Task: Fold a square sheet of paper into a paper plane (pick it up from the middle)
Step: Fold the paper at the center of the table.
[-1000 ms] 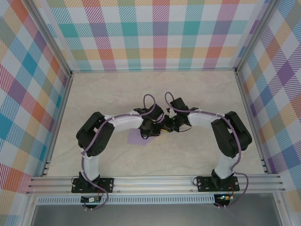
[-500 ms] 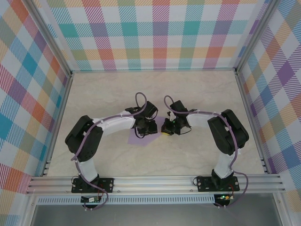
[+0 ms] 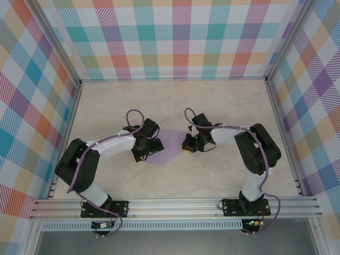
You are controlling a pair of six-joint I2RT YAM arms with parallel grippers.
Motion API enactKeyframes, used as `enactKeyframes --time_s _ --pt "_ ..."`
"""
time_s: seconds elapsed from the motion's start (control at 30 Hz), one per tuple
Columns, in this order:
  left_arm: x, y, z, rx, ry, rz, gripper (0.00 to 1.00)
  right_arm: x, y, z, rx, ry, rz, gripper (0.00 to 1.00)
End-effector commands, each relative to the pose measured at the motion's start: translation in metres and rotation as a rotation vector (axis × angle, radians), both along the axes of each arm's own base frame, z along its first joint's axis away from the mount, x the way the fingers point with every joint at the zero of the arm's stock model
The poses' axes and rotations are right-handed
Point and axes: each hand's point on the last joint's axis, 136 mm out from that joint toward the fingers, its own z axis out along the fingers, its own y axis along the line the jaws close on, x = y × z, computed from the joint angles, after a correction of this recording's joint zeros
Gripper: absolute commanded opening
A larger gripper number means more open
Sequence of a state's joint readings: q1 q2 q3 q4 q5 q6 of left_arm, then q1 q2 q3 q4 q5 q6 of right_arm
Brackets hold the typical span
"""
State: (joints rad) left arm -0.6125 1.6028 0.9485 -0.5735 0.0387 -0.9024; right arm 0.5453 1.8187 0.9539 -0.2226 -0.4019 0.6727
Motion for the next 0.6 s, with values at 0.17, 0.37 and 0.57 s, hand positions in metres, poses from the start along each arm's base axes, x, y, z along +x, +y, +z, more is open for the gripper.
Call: enactKeyframes --time_s 0.17,0.37,0.57 --pt "-0.001 -0.004 -0.014 0.007 0.046 -0.003 0.91 -0.014 -0.017 -0.024 -0.102 0.045 -0.003 0.05" --pt "-0.001 -0.020 -0.016 -0.016 0.050 -0.061 0.86 -0.013 -0.017 -0.025 -0.103 0.044 -0.003 0.05" --pt "0.004 -0.034 -0.013 -0.031 0.032 -0.105 0.79 -0.015 -0.018 -0.026 -0.106 0.048 -0.004 0.05"
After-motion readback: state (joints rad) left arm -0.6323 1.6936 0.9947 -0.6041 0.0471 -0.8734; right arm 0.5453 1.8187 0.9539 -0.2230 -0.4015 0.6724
